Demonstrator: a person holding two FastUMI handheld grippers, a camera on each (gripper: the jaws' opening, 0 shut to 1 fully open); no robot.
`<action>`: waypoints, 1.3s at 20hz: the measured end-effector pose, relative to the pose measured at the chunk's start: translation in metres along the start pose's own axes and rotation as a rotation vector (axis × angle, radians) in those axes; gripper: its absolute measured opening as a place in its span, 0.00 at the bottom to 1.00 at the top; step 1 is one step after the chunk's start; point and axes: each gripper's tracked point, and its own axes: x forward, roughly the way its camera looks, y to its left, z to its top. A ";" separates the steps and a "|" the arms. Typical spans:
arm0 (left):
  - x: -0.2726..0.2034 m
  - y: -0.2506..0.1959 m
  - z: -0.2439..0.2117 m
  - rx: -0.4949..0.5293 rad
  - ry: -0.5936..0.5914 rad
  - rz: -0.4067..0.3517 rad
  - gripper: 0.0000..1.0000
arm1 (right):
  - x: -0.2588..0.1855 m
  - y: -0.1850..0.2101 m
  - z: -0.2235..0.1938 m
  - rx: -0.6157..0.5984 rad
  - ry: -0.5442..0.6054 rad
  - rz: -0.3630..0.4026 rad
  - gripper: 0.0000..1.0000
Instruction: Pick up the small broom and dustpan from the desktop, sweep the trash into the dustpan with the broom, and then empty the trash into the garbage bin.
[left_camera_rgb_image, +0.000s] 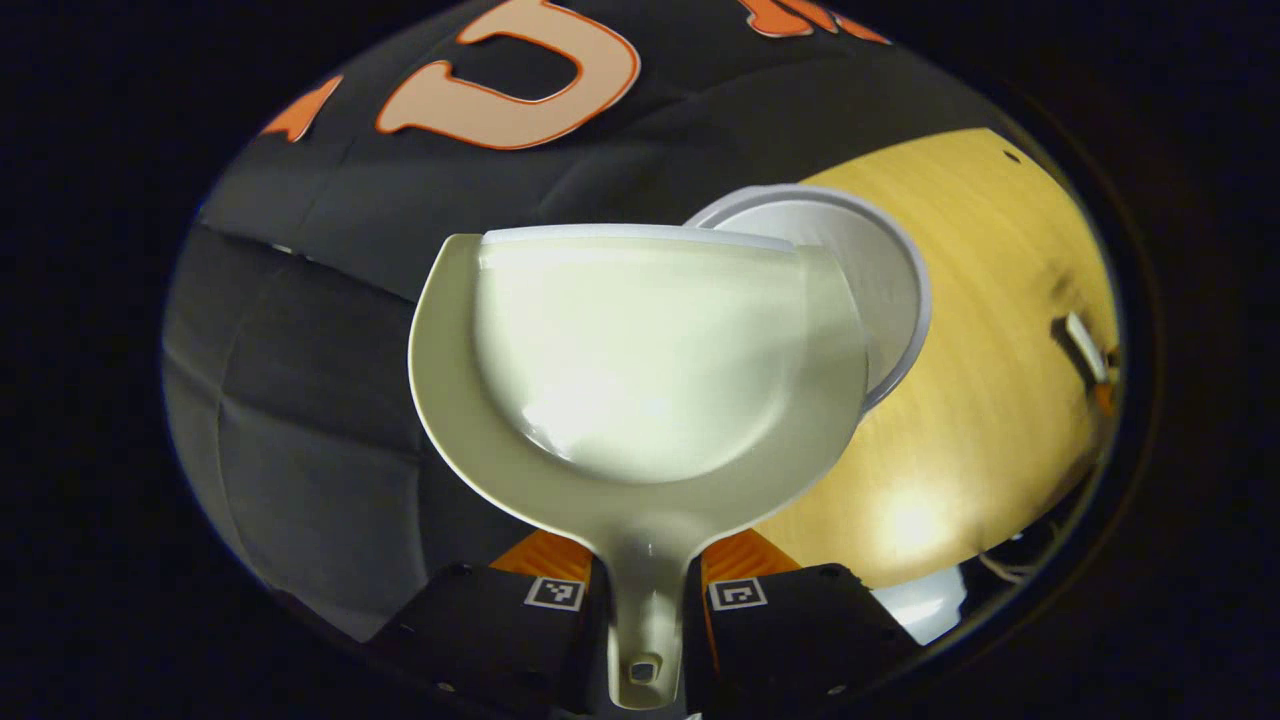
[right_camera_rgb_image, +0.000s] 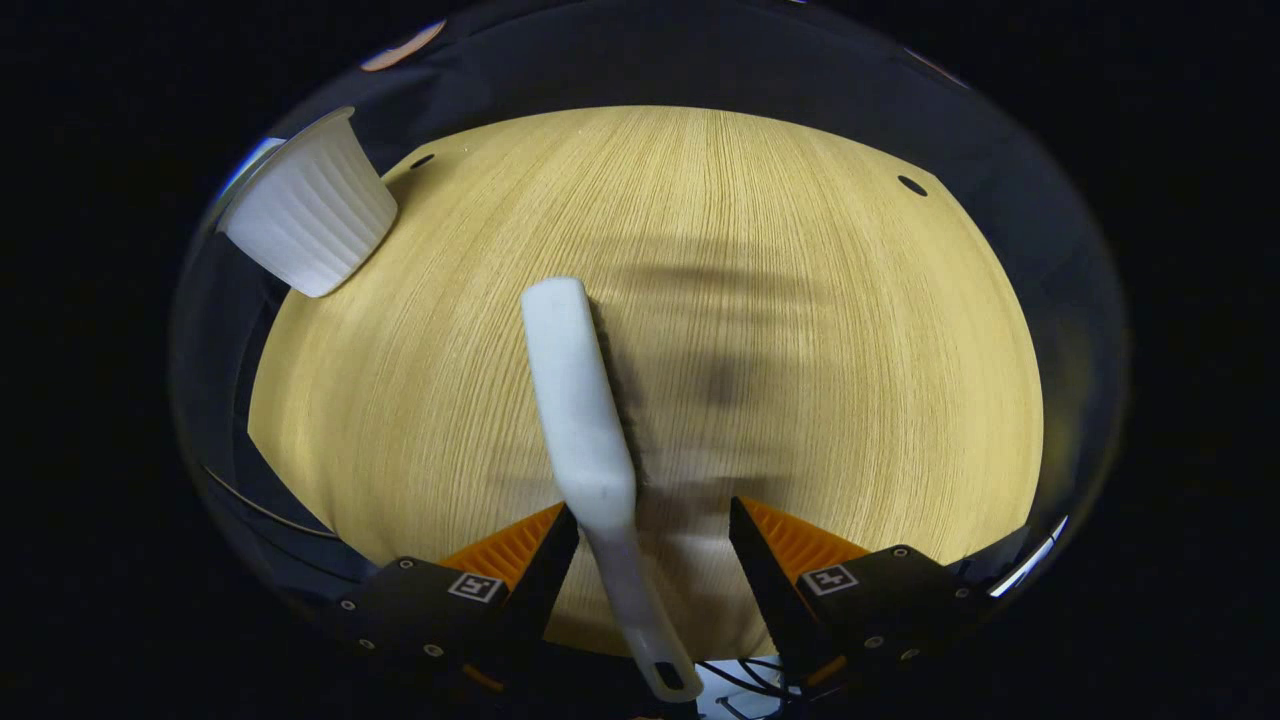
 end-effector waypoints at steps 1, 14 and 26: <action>0.003 -0.018 0.009 -0.074 -0.024 -0.056 0.31 | -0.003 0.003 0.005 0.020 -0.024 0.021 0.93; -0.029 -0.211 0.076 -0.378 -0.123 -0.651 0.31 | -0.037 -0.008 0.050 0.118 -0.266 0.027 0.94; 0.049 -0.292 -0.033 -0.345 0.197 -0.581 0.31 | -0.034 -0.008 0.046 0.112 -0.260 0.042 0.95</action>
